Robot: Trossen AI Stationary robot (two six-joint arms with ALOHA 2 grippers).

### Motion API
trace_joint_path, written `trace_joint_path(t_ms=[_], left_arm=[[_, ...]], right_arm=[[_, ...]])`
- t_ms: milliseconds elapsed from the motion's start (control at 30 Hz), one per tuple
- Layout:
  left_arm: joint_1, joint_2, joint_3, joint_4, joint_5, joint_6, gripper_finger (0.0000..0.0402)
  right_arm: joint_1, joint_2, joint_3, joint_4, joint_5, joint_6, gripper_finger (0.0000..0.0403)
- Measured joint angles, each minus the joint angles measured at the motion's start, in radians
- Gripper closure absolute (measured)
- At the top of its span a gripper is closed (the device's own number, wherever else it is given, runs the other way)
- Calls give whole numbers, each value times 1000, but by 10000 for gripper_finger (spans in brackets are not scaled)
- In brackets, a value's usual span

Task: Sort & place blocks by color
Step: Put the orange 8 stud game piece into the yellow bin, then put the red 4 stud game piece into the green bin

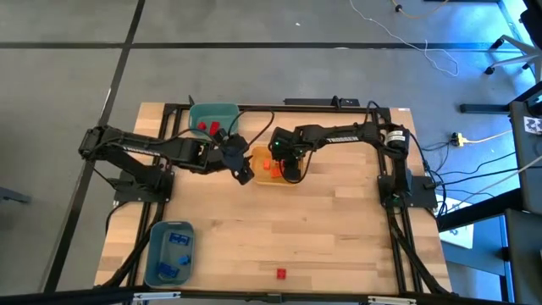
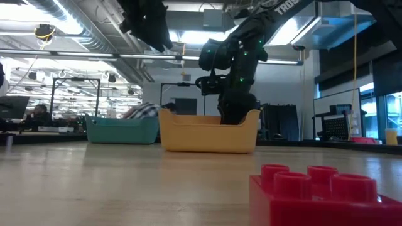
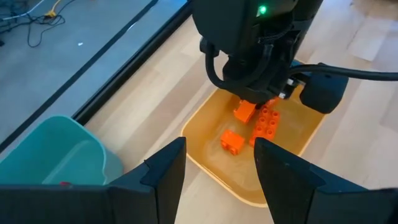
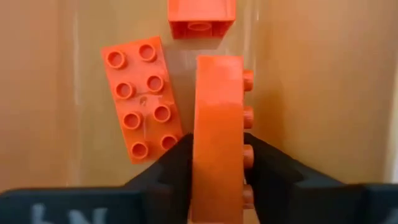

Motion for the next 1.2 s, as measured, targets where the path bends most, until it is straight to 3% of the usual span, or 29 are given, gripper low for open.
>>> trace_joint_path(t_ms=[133,233,567,900,1200], left_arm=[[0,0,0,0,0,0,219],[0,0,0,0,0,1,219],[0,0,0,-14,13,1,219],[-44,-15,0,-61,39,2,219],[-171,-11,0,-53,330,189,219]], right_arm=[[0,-1,0,0,0,7,232],[0,-1,0,-1,0,8,213],[0,-39,119,-103,0,32,206],[52,-284,154,-245,-55,63,205],[168,-521,155,-337,-107,63,205]])
